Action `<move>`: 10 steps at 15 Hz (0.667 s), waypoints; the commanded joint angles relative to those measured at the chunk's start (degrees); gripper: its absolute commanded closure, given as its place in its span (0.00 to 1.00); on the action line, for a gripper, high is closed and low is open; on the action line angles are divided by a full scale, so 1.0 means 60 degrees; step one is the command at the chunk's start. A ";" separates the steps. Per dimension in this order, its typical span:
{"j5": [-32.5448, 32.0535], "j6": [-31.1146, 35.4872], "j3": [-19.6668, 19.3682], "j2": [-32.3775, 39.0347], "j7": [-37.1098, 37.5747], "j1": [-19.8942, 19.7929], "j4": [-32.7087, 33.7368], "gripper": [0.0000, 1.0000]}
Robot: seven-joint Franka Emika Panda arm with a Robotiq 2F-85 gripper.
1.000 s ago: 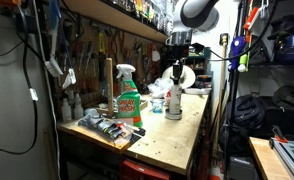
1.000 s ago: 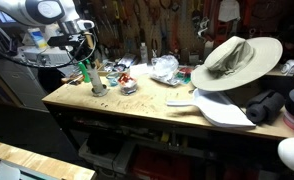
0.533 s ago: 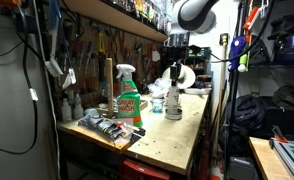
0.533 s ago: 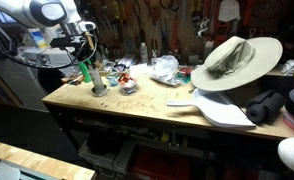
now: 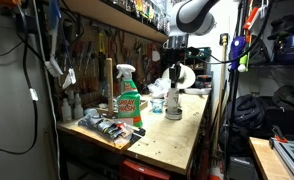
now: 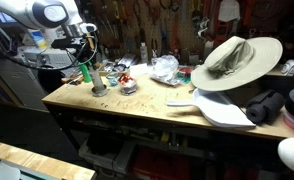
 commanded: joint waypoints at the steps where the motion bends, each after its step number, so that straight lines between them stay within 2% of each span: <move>1: -0.0148 0.0195 0.0050 0.0128 0.0292 -0.0033 0.0059 0.90; 2: -0.0190 0.0190 0.0054 0.0142 0.0312 -0.0037 0.0066 0.40; 3: -0.0220 0.0215 0.0056 0.0155 0.0340 -0.0040 0.0066 0.40; 4: -0.0214 0.0187 0.0053 0.0156 0.0313 -0.0035 0.0070 0.34; 8: -0.0294 0.0053 0.0070 -0.0042 0.0284 -0.0035 -0.0054 0.04; 10: -0.0435 -0.0249 0.0082 -0.0324 0.0385 -0.0064 -0.0220 0.00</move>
